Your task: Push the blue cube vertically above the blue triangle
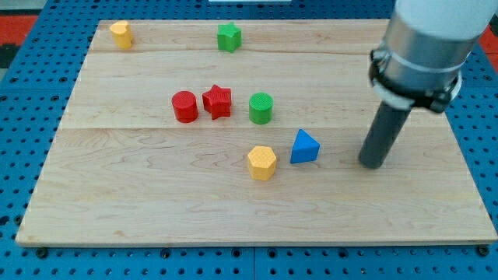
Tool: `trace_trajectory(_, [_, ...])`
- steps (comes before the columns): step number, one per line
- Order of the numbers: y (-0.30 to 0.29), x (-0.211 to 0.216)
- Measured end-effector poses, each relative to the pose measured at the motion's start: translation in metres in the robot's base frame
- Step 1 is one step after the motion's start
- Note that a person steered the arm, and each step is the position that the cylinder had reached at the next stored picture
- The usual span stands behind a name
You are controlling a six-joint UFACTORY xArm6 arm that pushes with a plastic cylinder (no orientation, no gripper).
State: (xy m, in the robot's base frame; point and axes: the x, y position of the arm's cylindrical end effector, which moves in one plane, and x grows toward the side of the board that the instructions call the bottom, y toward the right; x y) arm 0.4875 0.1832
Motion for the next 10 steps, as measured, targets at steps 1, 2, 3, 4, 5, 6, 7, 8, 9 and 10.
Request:
trace_trajectory(1, [0.036,-0.061])
trace_trajectory(2, [0.026,-0.098])
trace_trajectory(3, [0.026,-0.098])
trace_trajectory(4, [0.082,-0.065])
trace_trajectory(5, [0.121,-0.105])
trace_trajectory(6, [0.054,-0.132])
trace_trajectory(7, [0.049,-0.107])
trace_trajectory(8, [0.032,-0.092])
trace_trajectory(9, [0.012,-0.143])
trace_trajectory(10, [0.0,-0.202])
